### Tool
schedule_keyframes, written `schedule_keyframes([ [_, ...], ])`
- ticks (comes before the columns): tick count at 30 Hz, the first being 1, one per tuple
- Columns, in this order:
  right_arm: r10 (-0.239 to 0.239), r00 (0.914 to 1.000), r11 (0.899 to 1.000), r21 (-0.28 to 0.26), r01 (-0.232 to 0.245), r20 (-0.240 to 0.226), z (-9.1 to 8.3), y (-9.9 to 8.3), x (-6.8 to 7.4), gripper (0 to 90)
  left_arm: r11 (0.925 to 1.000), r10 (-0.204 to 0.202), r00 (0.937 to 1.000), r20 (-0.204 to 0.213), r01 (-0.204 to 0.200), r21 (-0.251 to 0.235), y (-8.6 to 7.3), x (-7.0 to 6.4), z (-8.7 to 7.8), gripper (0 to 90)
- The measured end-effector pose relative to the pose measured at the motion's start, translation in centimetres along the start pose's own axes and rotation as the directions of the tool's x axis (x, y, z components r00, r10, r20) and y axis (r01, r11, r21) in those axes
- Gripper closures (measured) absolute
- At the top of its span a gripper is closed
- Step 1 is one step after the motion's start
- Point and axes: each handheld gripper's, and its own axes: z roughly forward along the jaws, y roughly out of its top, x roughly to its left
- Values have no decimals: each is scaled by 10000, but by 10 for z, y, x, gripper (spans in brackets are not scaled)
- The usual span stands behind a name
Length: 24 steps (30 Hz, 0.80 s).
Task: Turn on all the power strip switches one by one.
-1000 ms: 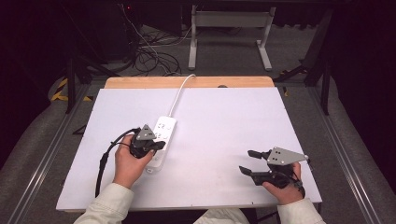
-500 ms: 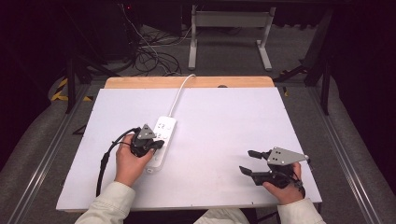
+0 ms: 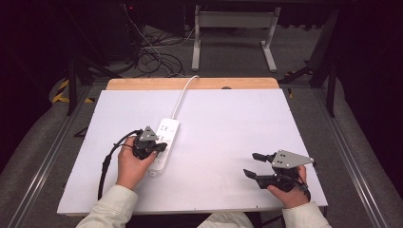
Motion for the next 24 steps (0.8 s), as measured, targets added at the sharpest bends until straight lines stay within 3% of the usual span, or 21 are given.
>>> schedule_keyframes([
  [6,23,10000,10000,16,-23,-10,0,0,1,354,10000,-28,10000,84,27,40,0,0,1,900],
  [15,43,10000,10000,30,-43,-17,1,0,1,354,9994,286,9977,-607,-272,237,3,-5,2,900],
  [24,47,10000,10000,24,-47,-6,1,0,1,354,9983,468,9962,-736,-441,379,3,-9,2,900],
])
